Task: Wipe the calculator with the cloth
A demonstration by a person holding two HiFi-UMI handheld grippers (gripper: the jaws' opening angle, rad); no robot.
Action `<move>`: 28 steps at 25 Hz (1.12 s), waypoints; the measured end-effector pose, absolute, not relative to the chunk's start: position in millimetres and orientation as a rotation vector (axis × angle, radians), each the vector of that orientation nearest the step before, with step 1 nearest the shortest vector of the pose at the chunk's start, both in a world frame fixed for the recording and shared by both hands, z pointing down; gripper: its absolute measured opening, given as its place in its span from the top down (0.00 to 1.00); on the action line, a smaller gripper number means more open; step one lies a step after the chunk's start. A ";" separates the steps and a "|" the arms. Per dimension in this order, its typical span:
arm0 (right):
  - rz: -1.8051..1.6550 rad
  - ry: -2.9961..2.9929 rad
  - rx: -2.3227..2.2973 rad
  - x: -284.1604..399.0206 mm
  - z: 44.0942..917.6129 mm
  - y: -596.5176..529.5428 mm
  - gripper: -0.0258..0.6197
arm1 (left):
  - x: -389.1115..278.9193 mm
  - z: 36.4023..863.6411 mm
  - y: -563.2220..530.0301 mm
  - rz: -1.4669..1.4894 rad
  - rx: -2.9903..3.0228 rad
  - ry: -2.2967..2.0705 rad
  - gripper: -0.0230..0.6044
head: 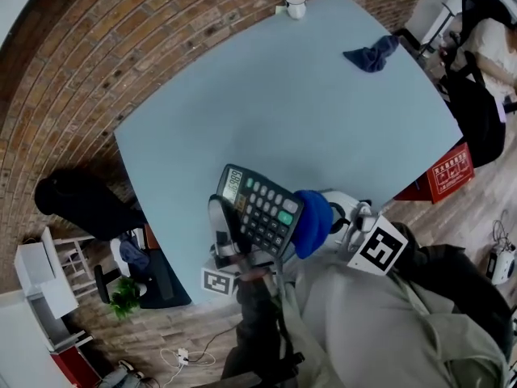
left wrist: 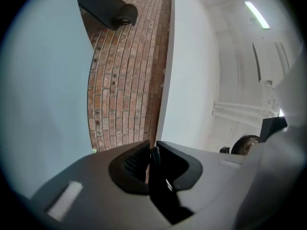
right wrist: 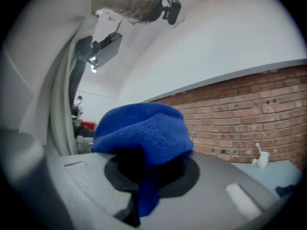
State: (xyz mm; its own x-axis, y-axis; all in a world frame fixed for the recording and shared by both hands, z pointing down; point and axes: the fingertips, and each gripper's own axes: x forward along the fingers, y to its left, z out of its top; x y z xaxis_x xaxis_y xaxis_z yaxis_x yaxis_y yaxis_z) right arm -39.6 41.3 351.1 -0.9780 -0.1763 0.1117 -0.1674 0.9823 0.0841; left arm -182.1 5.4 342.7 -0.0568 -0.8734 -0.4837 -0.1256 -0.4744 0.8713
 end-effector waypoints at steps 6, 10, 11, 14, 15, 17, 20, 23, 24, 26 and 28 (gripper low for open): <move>-0.315 -3.017 0.719 -5.2 304.6 -25.8 0.87 | -185.4 343.5 9.9 -1.506 1.668 -1.175 0.90; -0.686 -2.872 0.612 -26.0 290.2 -23.3 0.87 | -178.7 344.3 7.7 -1.416 1.713 -1.273 0.90; -0.797 -2.759 0.525 -37.5 302.5 -15.2 0.87 | -176.1 342.9 7.1 -1.412 1.720 -1.287 0.90; -1.044 -2.510 0.286 -67.7 335.1 18.7 0.87 | -168.9 340.9 7.7 -1.288 1.797 -1.428 0.90; -1.084 -2.492 0.210 -76.2 340.0 34.6 0.87 | -169.0 341.2 8.6 -1.236 1.827 -1.480 0.89; -1.151 -2.497 0.073 -89.8 343.2 70.1 0.87 | -172.4 342.6 11.1 -1.164 1.864 -1.551 0.89; -1.205 -2.482 0.027 -94.3 345.3 85.3 0.87 | -174.9 341.3 13.2 -1.168 1.873 -1.547 0.89; -1.105 -2.460 0.199 -83.7 348.8 34.1 0.87 | -170.5 337.5 12.8 -1.125 1.907 -1.561 0.89; -1.075 -2.438 0.291 -78.3 349.0 10.1 0.87 | -166.9 335.9 12.2 -1.106 1.928 -1.560 0.89; -1.018 -2.406 0.448 -68.8 346.2 -28.7 0.87 | -158.9 333.7 10.4 -1.096 1.956 -1.540 0.89; -1.001 -2.401 0.492 -68.3 340.8 -37.7 0.87 | -152.2 332.8 7.5 -1.099 1.965 -1.516 0.89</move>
State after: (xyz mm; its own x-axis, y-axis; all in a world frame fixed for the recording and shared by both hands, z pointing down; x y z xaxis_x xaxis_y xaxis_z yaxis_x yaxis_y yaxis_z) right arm -68.3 -37.7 340.8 -0.8155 -0.4963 0.2977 -0.1377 0.6660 0.7332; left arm -152.2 7.5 332.8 0.0907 -0.9401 -0.3285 -0.6045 -0.3141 0.7320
